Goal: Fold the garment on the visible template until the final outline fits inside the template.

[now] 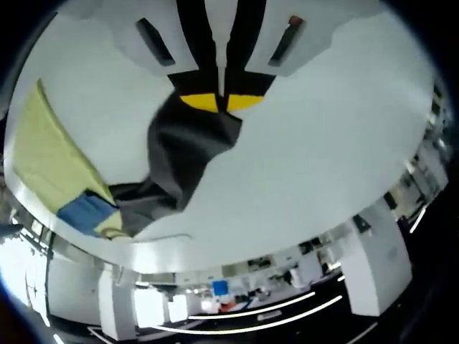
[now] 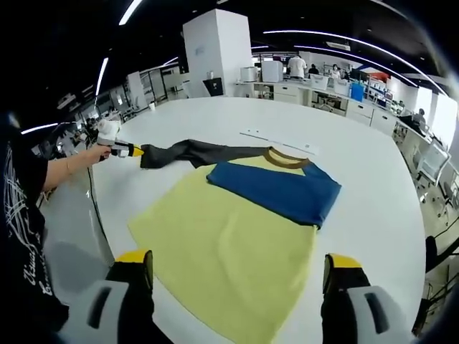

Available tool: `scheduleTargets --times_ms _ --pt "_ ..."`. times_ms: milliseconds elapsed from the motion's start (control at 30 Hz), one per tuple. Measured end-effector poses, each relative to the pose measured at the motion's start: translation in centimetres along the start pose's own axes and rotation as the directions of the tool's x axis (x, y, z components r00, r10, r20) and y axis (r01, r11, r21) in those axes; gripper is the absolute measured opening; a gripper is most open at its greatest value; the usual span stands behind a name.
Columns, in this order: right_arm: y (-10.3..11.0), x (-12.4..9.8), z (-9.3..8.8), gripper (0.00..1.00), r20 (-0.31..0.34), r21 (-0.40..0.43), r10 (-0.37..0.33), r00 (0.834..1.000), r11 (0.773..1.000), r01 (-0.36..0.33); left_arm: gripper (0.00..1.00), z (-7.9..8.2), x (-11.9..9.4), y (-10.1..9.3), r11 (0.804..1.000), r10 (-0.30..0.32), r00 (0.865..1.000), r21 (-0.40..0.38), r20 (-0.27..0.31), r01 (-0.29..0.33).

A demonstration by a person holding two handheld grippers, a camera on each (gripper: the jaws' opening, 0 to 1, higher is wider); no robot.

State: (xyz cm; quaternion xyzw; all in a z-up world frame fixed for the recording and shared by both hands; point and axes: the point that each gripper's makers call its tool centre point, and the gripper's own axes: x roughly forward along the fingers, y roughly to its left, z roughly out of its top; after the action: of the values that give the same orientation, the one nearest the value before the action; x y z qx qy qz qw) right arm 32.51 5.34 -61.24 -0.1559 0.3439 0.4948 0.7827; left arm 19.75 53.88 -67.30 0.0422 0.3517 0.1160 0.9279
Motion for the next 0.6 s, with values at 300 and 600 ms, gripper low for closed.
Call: scheduleTargets --times_ms 300,600 --pt "-0.1 -0.1 0.1 0.99 0.002 0.012 -0.009 1.000 1.000 0.009 0.00 -0.5 0.5 1.7 0.999 0.032 0.999 -0.014 -0.015 -0.032" --pt "0.1 -0.1 0.1 0.99 -0.008 0.012 -0.003 1.000 1.000 0.003 0.00 -0.6 2.4 3.2 0.999 0.037 0.999 0.012 -0.037 -0.037"
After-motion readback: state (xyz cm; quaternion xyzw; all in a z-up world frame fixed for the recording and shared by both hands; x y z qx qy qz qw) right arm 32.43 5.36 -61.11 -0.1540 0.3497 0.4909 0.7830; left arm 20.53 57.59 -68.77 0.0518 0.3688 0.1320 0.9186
